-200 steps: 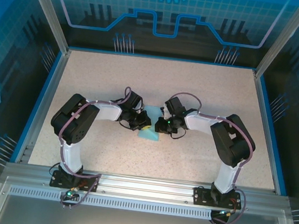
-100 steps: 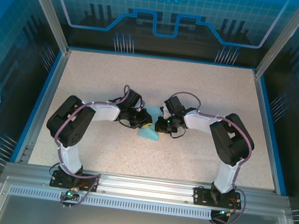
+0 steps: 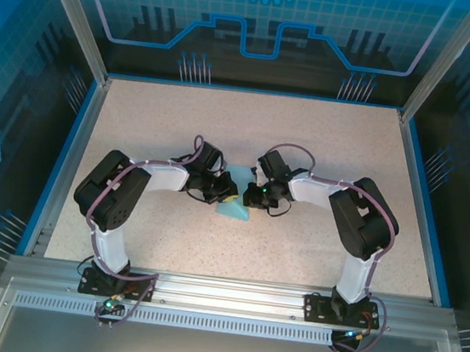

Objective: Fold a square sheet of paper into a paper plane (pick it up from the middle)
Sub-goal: Fold the triangle a second time at the center of the table.

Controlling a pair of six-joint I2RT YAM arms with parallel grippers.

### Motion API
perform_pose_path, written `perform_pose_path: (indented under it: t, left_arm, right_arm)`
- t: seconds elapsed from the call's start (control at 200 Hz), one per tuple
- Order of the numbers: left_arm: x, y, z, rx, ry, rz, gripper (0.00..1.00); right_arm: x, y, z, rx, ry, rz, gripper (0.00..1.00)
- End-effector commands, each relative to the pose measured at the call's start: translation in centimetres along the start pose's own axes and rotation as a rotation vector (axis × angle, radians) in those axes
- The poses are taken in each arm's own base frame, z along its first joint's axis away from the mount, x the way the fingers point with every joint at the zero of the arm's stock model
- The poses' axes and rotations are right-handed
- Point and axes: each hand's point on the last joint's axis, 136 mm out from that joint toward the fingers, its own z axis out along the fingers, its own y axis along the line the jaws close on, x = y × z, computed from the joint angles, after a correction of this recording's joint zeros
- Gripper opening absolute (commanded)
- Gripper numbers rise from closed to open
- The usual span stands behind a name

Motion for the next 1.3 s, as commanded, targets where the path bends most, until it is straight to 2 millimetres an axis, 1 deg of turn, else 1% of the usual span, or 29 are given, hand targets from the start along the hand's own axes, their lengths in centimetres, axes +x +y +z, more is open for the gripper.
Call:
perform_pose_path:
  t: [0.0, 0.13, 0.245, 0.38, 0.48, 0.59, 0.765, 0.835, 1.055, 1.195, 1.295]
  left_arm:
    - [0.6, 2.5, 0.9, -0.084, 0.018, -0.032, 0.11]
    - [0.6, 3.3, 1.3, -0.108, 0.019, -0.046, 0.1]
    - [0.7, 3.9, 1.5, -0.131, 0.017, -0.06, 0.09]
    - [0.7, 4.4, 1.4, -0.16, 0.009, -0.072, 0.09]
    - [0.8, 4.8, 1.3, -0.179, 0.006, -0.085, 0.09]
    - [0.9, 4.8, 1.4, -0.177, 0.006, -0.085, 0.09]
    - [1.0, 4.6, 1.4, -0.174, 0.008, -0.076, 0.09]
    - [0.9, 4.6, 1.3, -0.172, 0.008, -0.075, 0.09]
    - [1.0, 4.7, 1.3, -0.176, 0.006, -0.075, 0.08]
    - [1.0, 4.8, 1.3, -0.179, 0.006, -0.075, 0.08]
    - [1.0, 4.7, 1.3, -0.179, 0.005, -0.074, 0.08]
  right_arm:
    - [0.5, -1.0, 0.8, 0.046, 0.03, -0.001, 0.11]
    - [0.3, -1.0, 0.7, 0.046, 0.026, 0.0, 0.11]
    - [-0.1, -0.5, 0.4, 0.036, 0.018, -0.006, 0.11]
    - [-1.3, 1.0, -1.1, 0.001, -0.025, -0.023, 0.11]
    - [-1.4, 2.0, -2.3, -0.014, -0.045, -0.049, 0.12]
    - [-0.2, 2.9, -2.7, -0.011, -0.027, -0.082, 0.12]
    - [2.2, 3.3, -1.8, -0.008, 0.028, -0.095, 0.12]
    - [2.9, 3.0, -1.3, 0.0, 0.05, -0.088, 0.12]
    - [4.0, 1.4, -0.3, 0.044, 0.083, -0.068, 0.12]
    - [4.7, 0.5, 0.0, 0.07, 0.102, -0.062, 0.11]
    - [5.0, 0.3, 0.0, 0.072, 0.109, -0.062, 0.11]
